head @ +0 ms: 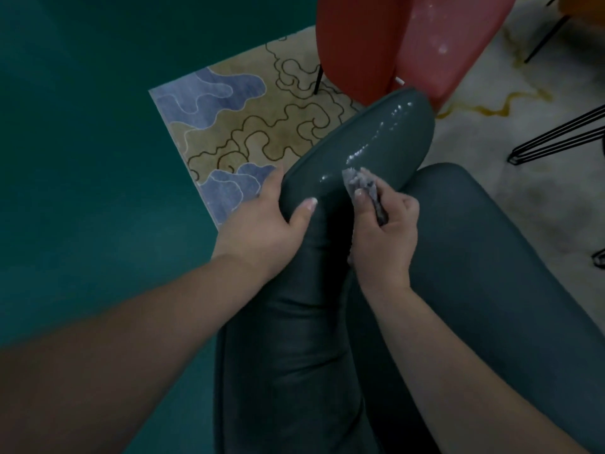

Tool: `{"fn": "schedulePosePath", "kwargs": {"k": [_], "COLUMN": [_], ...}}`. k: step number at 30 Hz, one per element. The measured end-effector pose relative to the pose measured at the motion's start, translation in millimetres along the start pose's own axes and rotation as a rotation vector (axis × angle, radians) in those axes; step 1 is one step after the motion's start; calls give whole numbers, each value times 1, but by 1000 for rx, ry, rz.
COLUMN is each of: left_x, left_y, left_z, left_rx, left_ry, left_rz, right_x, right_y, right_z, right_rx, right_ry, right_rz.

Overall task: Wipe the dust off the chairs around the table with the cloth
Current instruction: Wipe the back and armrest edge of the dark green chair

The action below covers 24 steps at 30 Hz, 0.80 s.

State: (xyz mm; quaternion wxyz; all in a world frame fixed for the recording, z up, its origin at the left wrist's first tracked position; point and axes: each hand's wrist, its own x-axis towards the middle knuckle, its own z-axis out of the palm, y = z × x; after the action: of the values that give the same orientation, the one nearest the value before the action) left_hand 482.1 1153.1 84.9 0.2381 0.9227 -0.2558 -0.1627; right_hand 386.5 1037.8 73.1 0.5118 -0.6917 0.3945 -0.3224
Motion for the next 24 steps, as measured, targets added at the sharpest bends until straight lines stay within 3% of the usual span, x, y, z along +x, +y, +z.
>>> {"fn": "schedulePosePath", "kwargs": {"k": [5,8,13,19,24], "left_x": [2,3,4,5,2], "left_y": [-1,-1,3,2,4], "left_z": [0,-1,-5,-7,-9], "left_rx": [-37,-50,-101,-119,-111], "left_ry": [-13,0,-29,-55,-44], "left_rz": [17,12,5,-33,-46], "right_x": [85,90,57,85,47], "right_y": [-9,-3,4,-5,-4], "right_z": [9,23,19,32,19], "right_rx": [-175,-253,-415,-417,-427], "right_ry": [-6,-70,-219,-91,-362], "right_rz": [-103,-113,-519,-334,-590]}}
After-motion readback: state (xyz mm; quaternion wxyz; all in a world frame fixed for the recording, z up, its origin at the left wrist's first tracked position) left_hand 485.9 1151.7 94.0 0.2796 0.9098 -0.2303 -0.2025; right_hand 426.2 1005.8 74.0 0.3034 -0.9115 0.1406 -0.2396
